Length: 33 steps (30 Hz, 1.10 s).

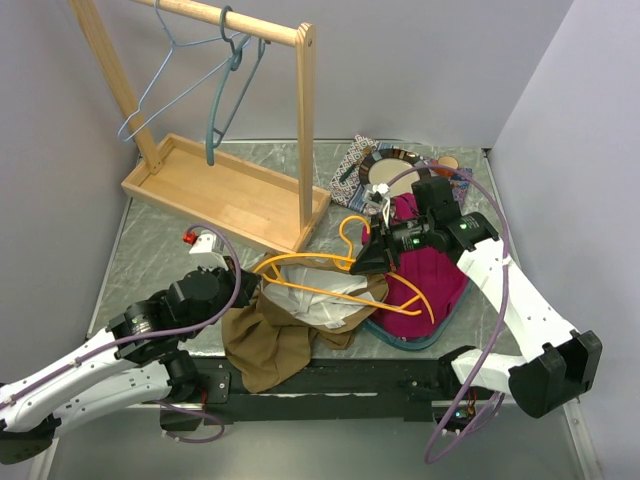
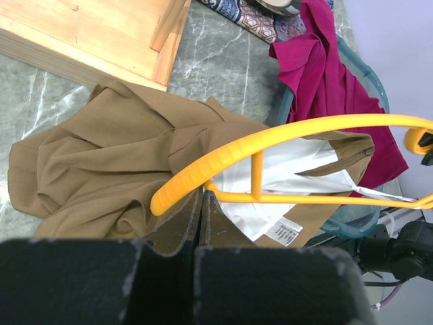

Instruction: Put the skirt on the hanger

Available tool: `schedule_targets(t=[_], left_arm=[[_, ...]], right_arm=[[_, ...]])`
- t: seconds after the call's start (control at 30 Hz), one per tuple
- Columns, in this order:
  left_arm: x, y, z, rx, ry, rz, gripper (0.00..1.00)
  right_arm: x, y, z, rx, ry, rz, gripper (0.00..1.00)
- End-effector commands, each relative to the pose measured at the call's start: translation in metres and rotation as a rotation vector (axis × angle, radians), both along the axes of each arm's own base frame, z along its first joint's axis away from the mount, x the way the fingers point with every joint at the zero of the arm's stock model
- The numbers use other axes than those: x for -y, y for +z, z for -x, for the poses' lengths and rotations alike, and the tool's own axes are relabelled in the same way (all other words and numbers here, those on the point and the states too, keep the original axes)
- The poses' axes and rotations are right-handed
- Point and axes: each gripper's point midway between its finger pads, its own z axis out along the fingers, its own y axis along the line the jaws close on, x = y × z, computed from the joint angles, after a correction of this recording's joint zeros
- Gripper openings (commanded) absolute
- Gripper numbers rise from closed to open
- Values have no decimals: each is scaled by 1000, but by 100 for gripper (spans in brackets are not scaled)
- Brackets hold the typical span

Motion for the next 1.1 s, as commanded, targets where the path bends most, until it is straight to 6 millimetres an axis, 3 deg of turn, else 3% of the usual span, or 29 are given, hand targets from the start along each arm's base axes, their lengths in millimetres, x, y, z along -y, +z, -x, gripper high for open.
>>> schedule_targets(t=[0.0, 0.77, 1.07], left_arm=[[2, 25, -6, 64, 9, 44, 1], [-13, 26, -9, 74, 61, -11, 1], [-3, 28, -13, 86, 39, -7, 1]], right_arm=[[-1, 11, 17, -55, 43, -52, 0], [4, 13, 24, -45, 45, -25, 0], [2, 18, 29, -73, 71, -52, 0]])
